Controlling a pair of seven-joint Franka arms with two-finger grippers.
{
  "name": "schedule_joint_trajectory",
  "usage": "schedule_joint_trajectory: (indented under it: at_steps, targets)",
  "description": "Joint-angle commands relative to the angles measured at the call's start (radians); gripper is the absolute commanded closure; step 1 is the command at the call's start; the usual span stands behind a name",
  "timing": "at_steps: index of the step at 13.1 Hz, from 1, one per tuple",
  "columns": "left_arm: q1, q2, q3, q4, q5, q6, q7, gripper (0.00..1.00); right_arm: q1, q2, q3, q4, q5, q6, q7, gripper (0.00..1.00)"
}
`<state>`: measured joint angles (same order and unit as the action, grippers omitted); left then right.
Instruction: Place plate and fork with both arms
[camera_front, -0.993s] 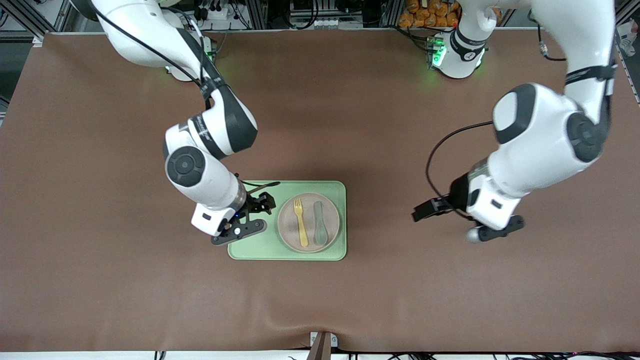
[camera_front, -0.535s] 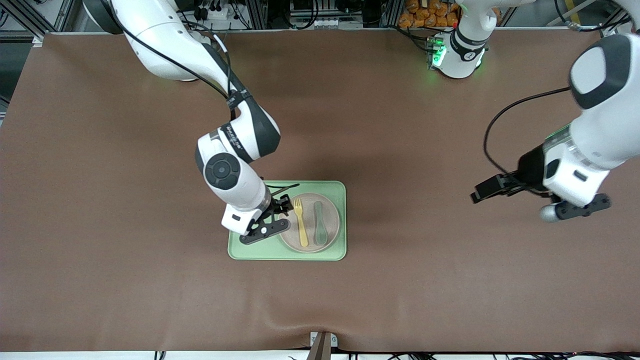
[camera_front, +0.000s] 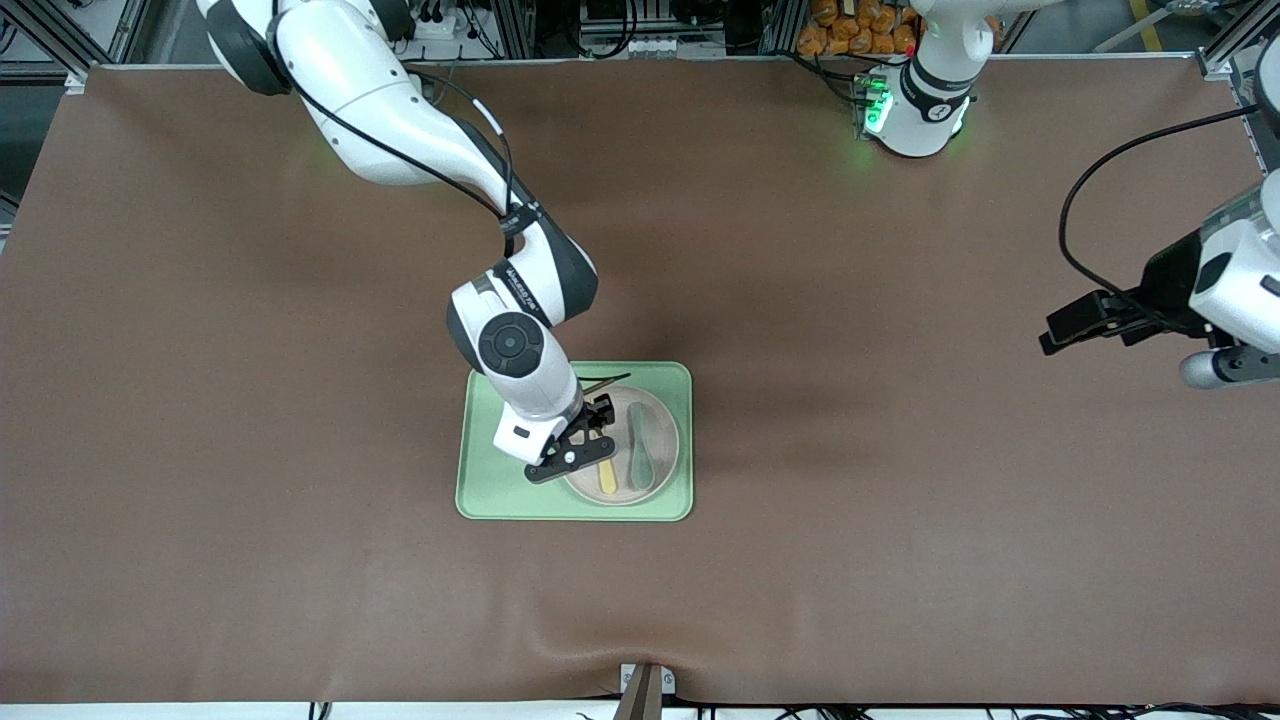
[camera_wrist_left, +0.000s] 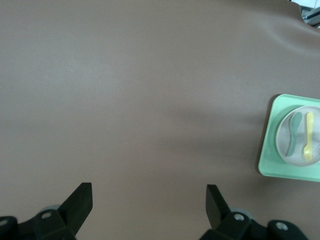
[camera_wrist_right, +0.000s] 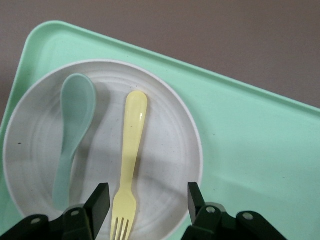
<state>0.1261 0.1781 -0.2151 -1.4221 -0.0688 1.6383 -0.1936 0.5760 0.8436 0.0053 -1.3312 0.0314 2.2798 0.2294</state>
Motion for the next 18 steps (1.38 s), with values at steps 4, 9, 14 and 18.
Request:
schedule_joint_trajectory:
  at_steps: [4, 9, 14, 18]
  targets:
    - [0.038, -0.117, -0.010, -0.116, 0.018, -0.012, 0.057, 0.00, 0.027, 0.065, -0.011, 0.070, -0.027, 0.013, 0.053, 0.43]
    - [0.038, -0.158, -0.015, -0.164, 0.082, -0.012, 0.059, 0.00, 0.035, 0.077, -0.011, 0.070, -0.027, 0.015, 0.059, 0.49]
    - [0.037, -0.150, -0.015, -0.129, 0.084, -0.018, 0.056, 0.00, 0.050, 0.094, -0.011, 0.070, -0.041, 0.026, 0.080, 0.50]
    - [0.037, -0.151, -0.020, -0.116, 0.083, -0.031, 0.059, 0.00, 0.053, 0.097, -0.011, 0.070, -0.042, 0.027, 0.085, 0.55]
